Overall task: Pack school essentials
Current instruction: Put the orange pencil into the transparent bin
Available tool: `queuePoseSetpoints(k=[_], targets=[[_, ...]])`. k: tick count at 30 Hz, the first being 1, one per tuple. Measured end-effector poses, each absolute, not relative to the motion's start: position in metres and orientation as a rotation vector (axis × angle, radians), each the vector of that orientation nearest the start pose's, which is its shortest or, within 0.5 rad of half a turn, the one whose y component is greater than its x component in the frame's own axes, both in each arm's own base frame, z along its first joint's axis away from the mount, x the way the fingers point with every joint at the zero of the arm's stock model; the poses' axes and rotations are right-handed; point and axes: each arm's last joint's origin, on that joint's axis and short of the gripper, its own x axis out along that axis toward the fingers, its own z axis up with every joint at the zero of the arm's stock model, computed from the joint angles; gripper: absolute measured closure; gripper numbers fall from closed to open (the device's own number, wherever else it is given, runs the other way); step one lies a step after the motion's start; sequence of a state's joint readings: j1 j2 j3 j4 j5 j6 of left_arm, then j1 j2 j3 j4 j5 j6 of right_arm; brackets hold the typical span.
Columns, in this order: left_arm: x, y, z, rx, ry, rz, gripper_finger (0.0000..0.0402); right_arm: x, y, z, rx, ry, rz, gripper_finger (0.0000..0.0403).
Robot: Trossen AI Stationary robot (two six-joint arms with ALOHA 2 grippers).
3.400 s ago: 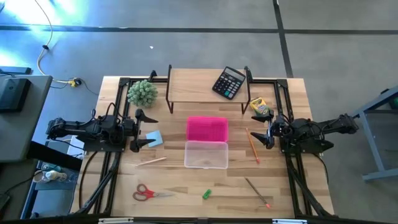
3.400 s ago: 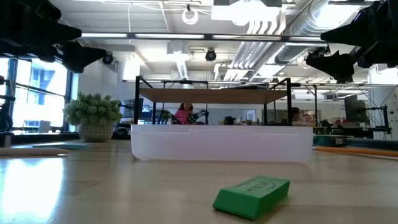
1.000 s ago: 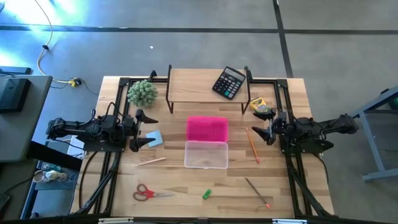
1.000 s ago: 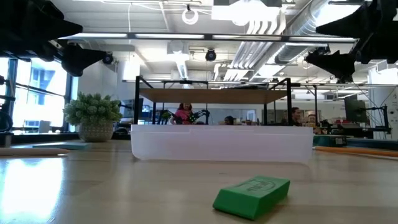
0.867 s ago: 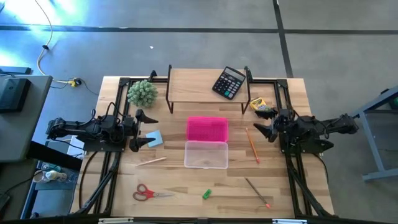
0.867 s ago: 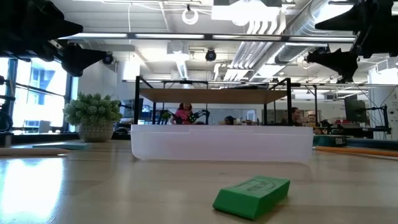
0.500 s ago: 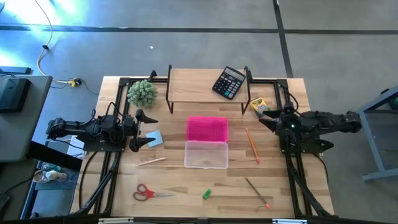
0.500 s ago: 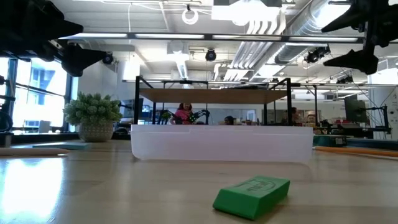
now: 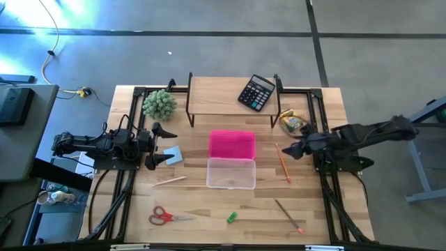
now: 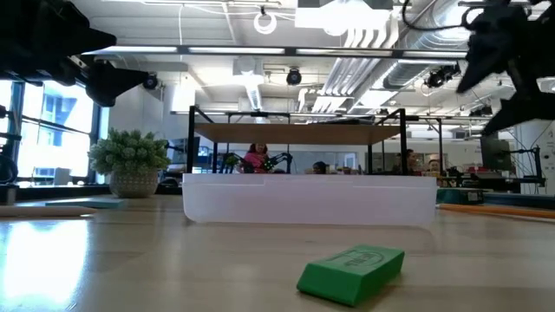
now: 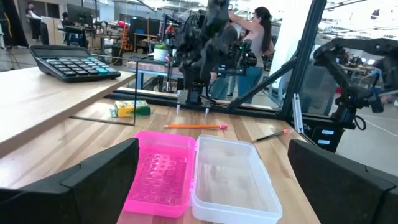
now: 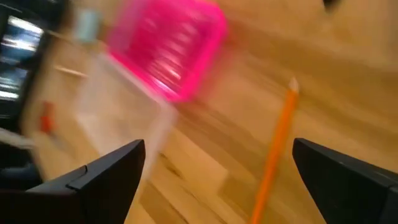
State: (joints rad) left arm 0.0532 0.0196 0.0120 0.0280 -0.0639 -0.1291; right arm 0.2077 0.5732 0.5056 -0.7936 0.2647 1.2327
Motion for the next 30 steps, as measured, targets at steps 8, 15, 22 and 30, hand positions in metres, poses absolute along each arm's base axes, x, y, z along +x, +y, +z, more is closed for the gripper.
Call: queuePoseSetpoints(k=[8,15,22,30], targets=[[0.098,0.007,0.169,-0.129,-0.028,0.116,0.0002,0.133,0.023,0.192,0.975,0.889,-0.694,0.0006],[0.098,0.007,0.169,-0.131,-0.028,0.116,0.0002,0.154,0.028,0.176,0.986,0.934,-0.738,0.0033],[0.098,0.007,0.169,-0.131,-0.028,0.116,0.0002,0.167,0.032,0.159,0.998,0.987,-0.804,0.0113],[0.098,0.008,0.169,-0.129,-0.03,0.14,0.0002,0.172,0.042,0.143,0.995,1.042,-0.862,0.02]])
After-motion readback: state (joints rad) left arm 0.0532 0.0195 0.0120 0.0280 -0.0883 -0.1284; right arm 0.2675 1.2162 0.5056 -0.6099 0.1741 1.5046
